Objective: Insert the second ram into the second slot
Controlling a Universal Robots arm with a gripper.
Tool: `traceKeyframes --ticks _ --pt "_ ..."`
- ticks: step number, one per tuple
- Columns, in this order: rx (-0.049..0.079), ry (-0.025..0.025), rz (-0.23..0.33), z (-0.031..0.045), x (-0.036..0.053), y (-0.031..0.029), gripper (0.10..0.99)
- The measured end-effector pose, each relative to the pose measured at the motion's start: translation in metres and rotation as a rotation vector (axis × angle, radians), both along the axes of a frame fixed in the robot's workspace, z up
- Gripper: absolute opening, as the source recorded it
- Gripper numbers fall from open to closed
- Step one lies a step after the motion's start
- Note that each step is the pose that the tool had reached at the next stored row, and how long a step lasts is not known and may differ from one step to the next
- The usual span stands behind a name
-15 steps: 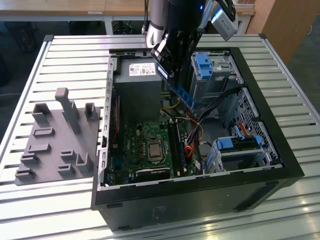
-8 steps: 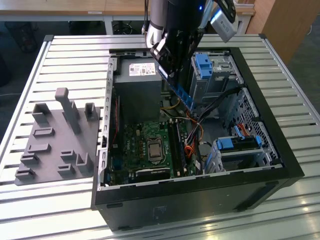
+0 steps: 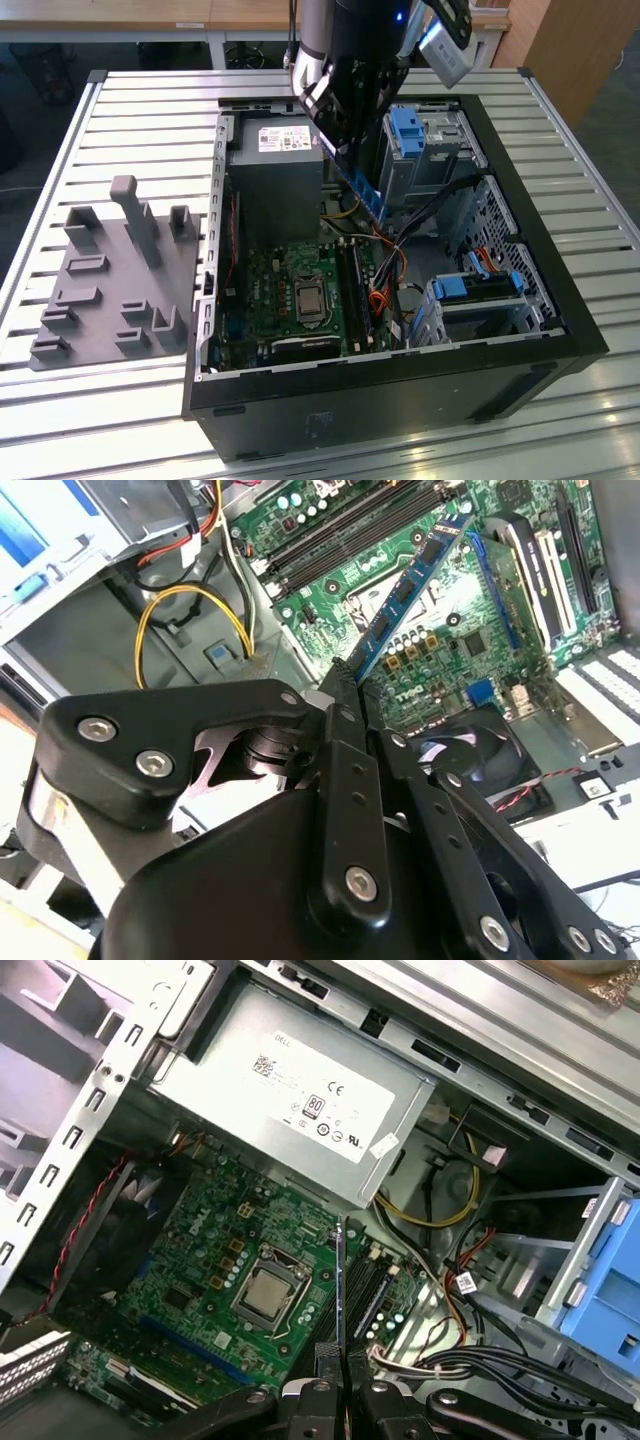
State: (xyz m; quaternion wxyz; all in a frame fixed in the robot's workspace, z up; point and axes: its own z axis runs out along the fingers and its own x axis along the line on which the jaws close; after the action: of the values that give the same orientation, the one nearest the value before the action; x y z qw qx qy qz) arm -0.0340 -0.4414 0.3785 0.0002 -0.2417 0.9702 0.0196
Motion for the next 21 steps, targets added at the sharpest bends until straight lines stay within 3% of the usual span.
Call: traceKeyframes --ticks 21 --pt "0.000 0.0000 -0.152 0.0000 0.0000 0.0000 0.137"
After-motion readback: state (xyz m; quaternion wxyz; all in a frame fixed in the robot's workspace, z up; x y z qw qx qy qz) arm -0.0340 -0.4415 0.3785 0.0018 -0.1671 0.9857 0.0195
